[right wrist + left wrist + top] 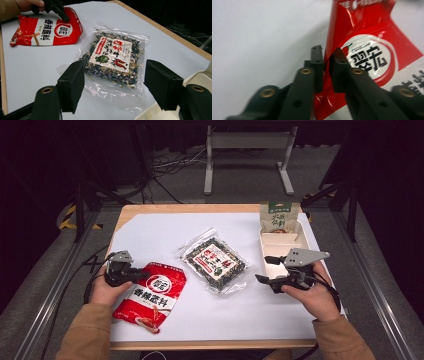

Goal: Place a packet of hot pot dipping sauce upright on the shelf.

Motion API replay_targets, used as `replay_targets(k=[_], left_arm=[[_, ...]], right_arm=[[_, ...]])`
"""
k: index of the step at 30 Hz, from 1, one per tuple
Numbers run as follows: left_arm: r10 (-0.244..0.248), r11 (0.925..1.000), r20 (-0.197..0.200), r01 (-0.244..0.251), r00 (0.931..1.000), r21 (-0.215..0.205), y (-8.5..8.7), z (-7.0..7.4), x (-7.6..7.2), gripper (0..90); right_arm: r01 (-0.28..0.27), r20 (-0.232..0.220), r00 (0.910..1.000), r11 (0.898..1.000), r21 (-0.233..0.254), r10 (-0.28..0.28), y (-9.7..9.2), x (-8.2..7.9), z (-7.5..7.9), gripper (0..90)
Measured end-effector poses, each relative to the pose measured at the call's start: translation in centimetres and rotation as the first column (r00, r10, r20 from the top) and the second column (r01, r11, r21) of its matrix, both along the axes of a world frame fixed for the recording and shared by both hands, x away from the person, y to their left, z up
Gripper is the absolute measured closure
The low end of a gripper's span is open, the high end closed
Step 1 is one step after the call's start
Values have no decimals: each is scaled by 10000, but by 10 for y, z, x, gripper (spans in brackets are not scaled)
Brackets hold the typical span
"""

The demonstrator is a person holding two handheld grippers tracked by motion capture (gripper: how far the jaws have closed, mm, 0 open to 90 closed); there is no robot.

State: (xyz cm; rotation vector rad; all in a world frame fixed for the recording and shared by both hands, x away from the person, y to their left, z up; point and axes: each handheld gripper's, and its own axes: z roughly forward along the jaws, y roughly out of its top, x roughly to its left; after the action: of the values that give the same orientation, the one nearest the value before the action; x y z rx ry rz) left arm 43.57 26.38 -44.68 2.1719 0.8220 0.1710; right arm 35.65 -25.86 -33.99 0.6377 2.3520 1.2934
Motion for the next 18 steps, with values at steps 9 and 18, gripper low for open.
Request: replay_targets(k=[9, 18], left_arm=[[154, 9996, 271, -148, 9995, -225, 5, 19, -7, 887], [767, 9933, 813, -690, 9937, -931, 27, 48, -17, 890]], right_arm=[[-15, 7, 10000, 10000, 2, 15, 1, -1, 0, 342], [8, 94, 10000, 10000, 71, -8, 0, -2, 2, 351]])
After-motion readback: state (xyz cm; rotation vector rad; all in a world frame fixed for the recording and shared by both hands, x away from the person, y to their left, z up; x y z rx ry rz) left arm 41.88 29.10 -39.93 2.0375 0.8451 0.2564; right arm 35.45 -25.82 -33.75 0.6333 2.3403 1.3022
